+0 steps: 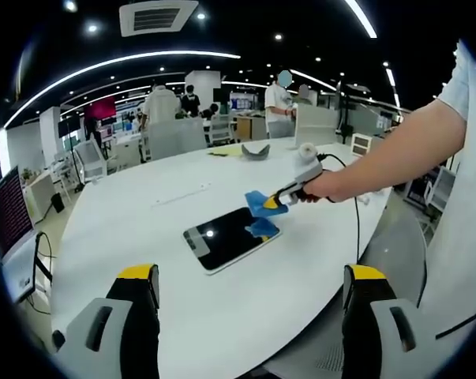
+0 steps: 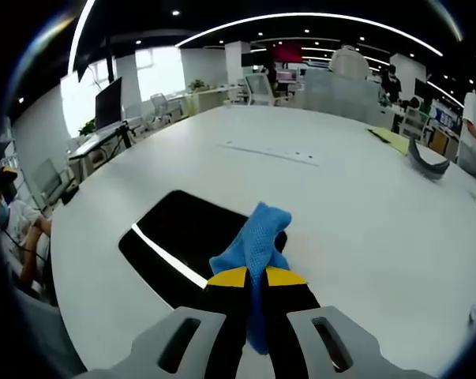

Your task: Wipe the mirror surface with the cleaning cloth until all visible marks leave the cleaned area.

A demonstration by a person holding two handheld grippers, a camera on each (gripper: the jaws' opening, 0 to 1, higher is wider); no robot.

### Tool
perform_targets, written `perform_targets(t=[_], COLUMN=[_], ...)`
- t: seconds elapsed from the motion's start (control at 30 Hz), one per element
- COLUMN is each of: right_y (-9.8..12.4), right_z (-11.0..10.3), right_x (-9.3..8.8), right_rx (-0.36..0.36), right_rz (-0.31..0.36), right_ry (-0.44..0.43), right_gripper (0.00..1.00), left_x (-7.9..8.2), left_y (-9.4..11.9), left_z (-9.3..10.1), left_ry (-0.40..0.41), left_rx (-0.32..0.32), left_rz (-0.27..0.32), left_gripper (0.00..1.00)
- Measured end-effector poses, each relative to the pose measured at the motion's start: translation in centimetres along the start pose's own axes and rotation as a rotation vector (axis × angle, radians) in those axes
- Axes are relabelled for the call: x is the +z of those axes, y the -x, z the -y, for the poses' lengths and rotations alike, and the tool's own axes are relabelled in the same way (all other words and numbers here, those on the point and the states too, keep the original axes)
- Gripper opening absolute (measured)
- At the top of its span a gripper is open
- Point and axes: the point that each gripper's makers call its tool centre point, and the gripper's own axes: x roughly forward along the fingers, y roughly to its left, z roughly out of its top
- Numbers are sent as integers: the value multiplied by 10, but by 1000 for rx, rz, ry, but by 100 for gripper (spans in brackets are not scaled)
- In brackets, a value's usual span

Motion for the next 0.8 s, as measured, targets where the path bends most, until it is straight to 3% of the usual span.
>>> perform_targets(t=[0.8], right_y=[21], right_z=[51], right_x=[-20], right_rx=[-70], right_rz=[-14], right_ry=[-23], right_gripper=[2], left_x=[1], left_y=[-3], left_z=[6], left_ry=[-13], left_rx=[-1], left_rz=[-15], left_gripper=[98])
